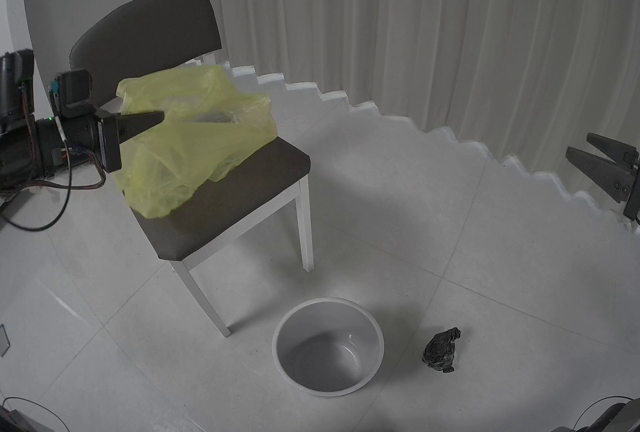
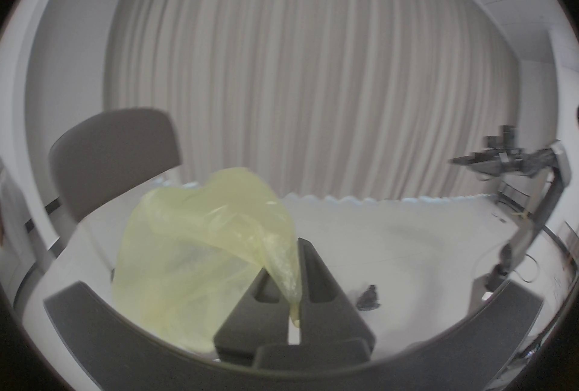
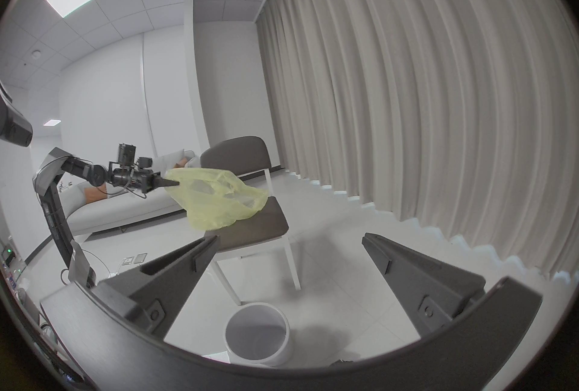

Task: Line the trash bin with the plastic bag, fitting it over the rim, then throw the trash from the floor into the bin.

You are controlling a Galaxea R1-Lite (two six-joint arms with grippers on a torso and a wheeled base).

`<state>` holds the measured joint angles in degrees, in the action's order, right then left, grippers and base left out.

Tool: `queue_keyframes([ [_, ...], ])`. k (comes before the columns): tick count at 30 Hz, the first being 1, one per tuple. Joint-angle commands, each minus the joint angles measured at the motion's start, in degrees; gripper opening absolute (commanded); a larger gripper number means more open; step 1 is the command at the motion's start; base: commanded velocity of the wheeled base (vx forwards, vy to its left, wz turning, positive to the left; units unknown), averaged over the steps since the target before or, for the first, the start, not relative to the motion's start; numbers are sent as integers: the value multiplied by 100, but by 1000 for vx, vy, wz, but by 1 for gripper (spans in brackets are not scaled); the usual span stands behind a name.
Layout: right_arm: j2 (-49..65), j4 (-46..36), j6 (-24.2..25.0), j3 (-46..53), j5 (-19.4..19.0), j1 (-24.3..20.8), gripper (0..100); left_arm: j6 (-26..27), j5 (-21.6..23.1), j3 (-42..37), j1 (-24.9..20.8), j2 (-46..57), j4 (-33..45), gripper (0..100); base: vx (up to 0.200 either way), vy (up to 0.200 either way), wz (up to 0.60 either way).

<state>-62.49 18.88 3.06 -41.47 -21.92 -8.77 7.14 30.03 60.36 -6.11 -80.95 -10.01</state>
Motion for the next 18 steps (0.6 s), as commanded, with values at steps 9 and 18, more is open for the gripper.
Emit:
queue_keyframes([
  [9,-1213,-7,10,-845,-32,-310,100,59,829,266,-2167,1432,1229,0,0,0,0],
  [18,-1556,-7,10,-1126,-32,-319,100,112,838,-402,-2738,1626,1256,0,0,0,0],
])
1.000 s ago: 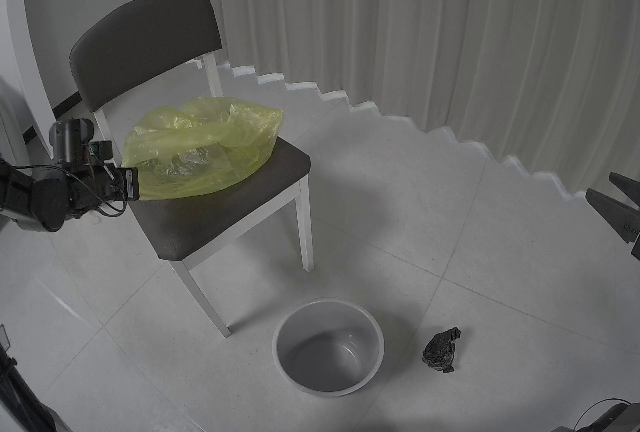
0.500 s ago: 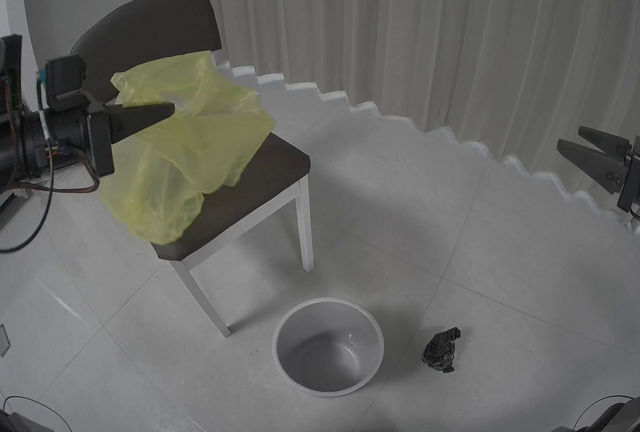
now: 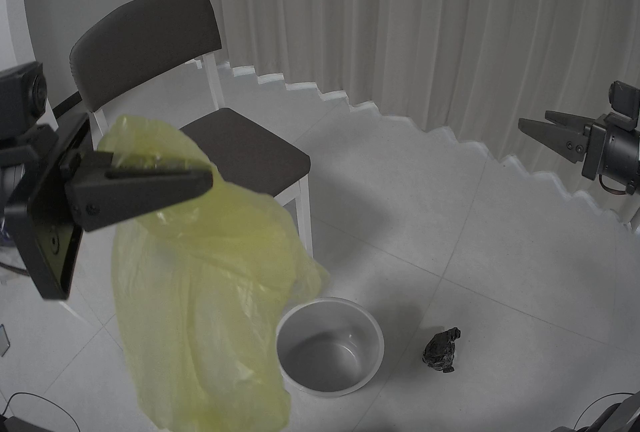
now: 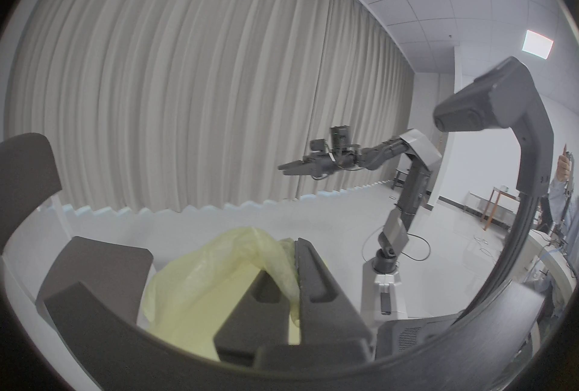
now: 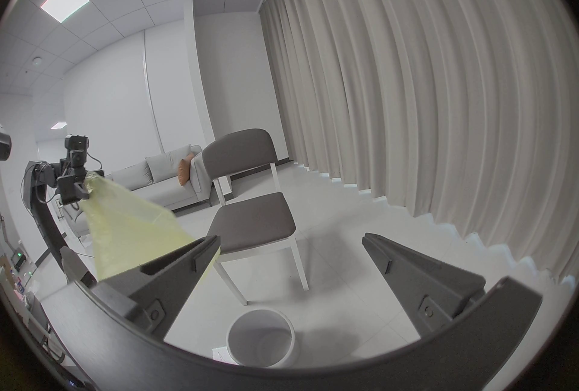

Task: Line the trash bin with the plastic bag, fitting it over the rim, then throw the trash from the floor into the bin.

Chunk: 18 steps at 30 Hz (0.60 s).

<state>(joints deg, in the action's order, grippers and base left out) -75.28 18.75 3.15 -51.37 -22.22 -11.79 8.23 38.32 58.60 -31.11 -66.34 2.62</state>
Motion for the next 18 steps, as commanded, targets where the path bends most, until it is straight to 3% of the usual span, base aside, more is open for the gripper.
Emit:
queue_keyframes([
  [1,-312,6,2,-145,-1,-52,100,12,9,-253,-282,165,-7,0,0,0,0],
  [18,-1516,-64,-60,-593,8,-843,100,100,-43,-437,-1046,192,300,0,0,0,0],
])
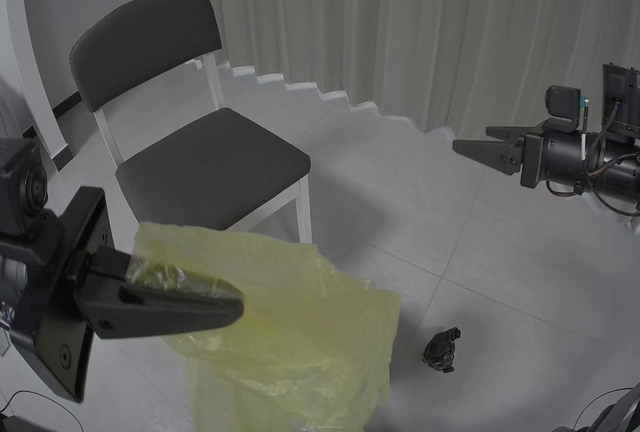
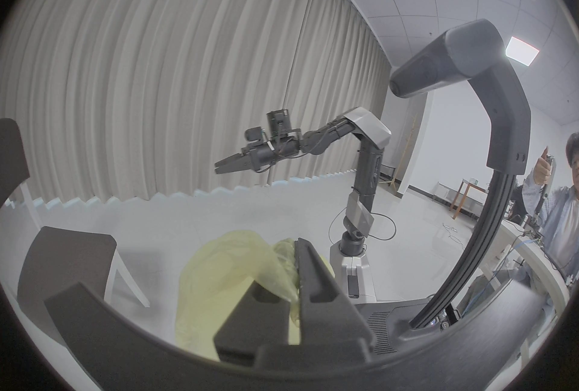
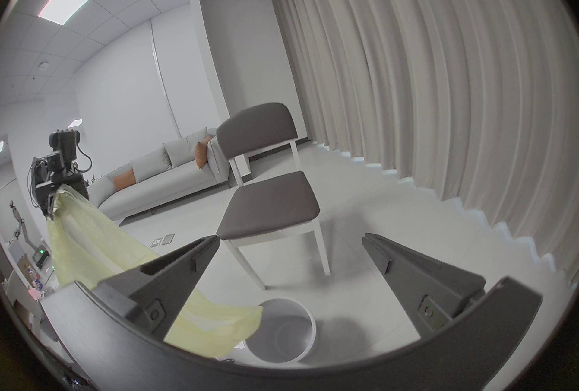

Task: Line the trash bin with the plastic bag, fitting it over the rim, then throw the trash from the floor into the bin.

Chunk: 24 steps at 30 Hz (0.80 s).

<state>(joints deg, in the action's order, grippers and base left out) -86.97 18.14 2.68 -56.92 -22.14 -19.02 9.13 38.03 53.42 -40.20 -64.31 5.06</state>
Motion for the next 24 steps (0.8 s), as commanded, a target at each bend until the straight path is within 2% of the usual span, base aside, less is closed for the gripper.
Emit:
queue_keyframes([
  [1,-523,5,-40,-39,-1,-208,100,10,-24,239,-198,-3,197,0,0,0,0],
  [6,-681,-56,-75,67,-1,-383,100,10,-42,415,-216,6,268,0,0,0,0],
  [11,-576,-346,-286,313,-1,-348,100,80,-42,441,-172,120,268,0,0,0,0],
  [20,180,-592,-339,805,-1,-383,100,98,-77,529,-23,278,241,0,0,0,0],
  [24,268,-830,-339,928,-1,-621,100,98,-77,564,-14,340,224,0,0,0,0],
])
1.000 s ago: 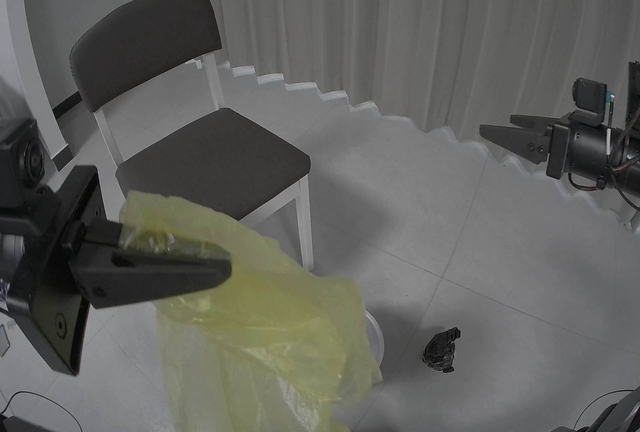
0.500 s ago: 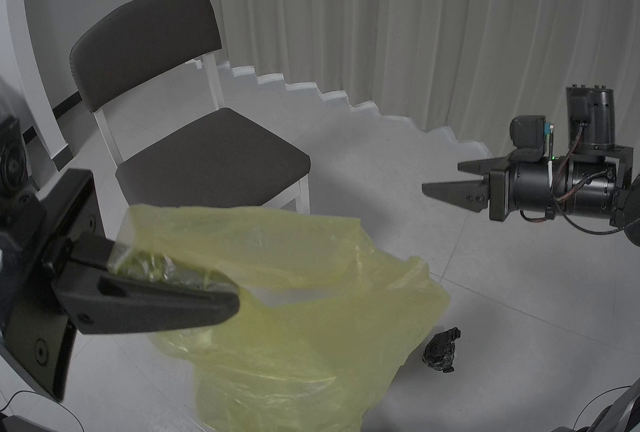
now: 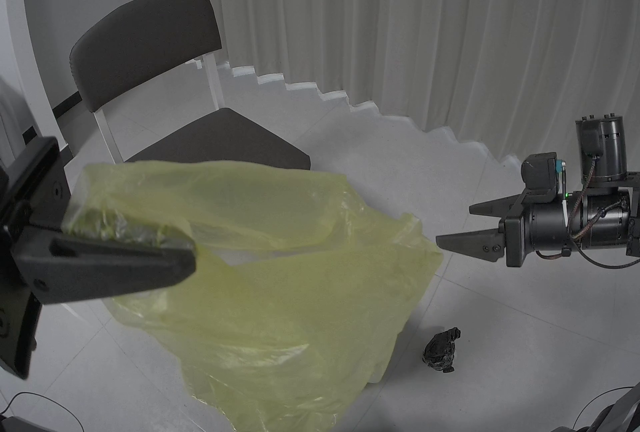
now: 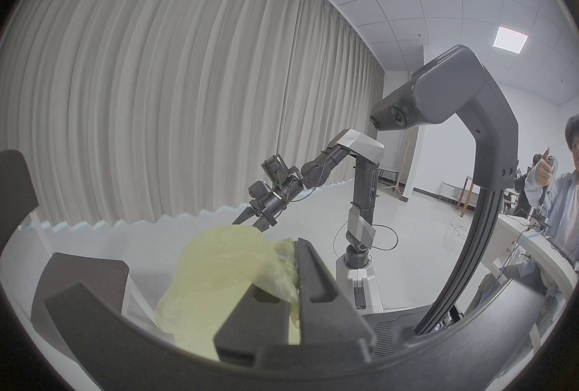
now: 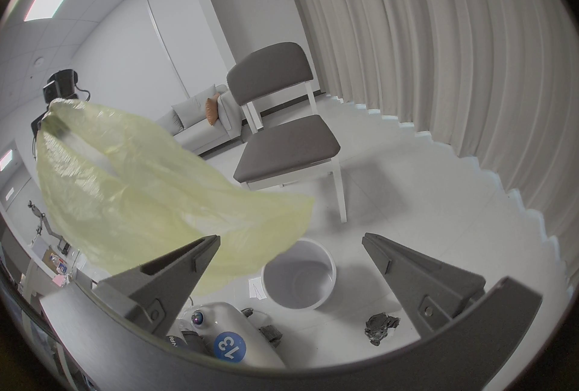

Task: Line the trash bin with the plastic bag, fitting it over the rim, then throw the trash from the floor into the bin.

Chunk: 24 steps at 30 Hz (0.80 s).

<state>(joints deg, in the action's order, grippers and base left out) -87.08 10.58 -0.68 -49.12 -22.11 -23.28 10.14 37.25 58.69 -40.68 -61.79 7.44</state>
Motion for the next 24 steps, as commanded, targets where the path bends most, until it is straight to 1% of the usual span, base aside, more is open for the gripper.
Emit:
queue_keyframes([
  [1,305,-91,-2,201,-3,-264,100,-4,1,64,51,97,-14,0,0,0,0],
  [7,508,-100,-20,596,23,-554,100,5,1,99,78,168,-5,0,0,0,0],
  [11,578,-91,-37,499,14,-449,100,5,1,99,69,185,-5,0,0,0,0],
  [12,534,-100,-46,297,5,-317,100,23,10,99,60,185,-5,0,0,0,0],
  [14,472,-109,-46,-37,5,-220,100,93,10,90,51,185,3,0,0,0,0],
  [15,472,-109,-46,-37,5,-220,100,93,10,90,51,185,3,0,0,0,0],
  [16,244,-109,-20,-344,5,-194,100,137,10,73,51,185,21,0,0,0,0],
  [17,244,-109,-20,-344,5,-194,100,137,10,73,51,185,21,0,0,0,0],
  [18,-64,-109,16,-661,5,-194,100,146,10,64,43,185,21,0,0,0,0],
  [21,-486,-74,24,-924,49,-256,100,146,19,73,43,185,21,0,0,0,0],
  [24,-1101,-21,24,-1241,76,-449,100,146,19,73,51,185,21,0,0,0,0],
])
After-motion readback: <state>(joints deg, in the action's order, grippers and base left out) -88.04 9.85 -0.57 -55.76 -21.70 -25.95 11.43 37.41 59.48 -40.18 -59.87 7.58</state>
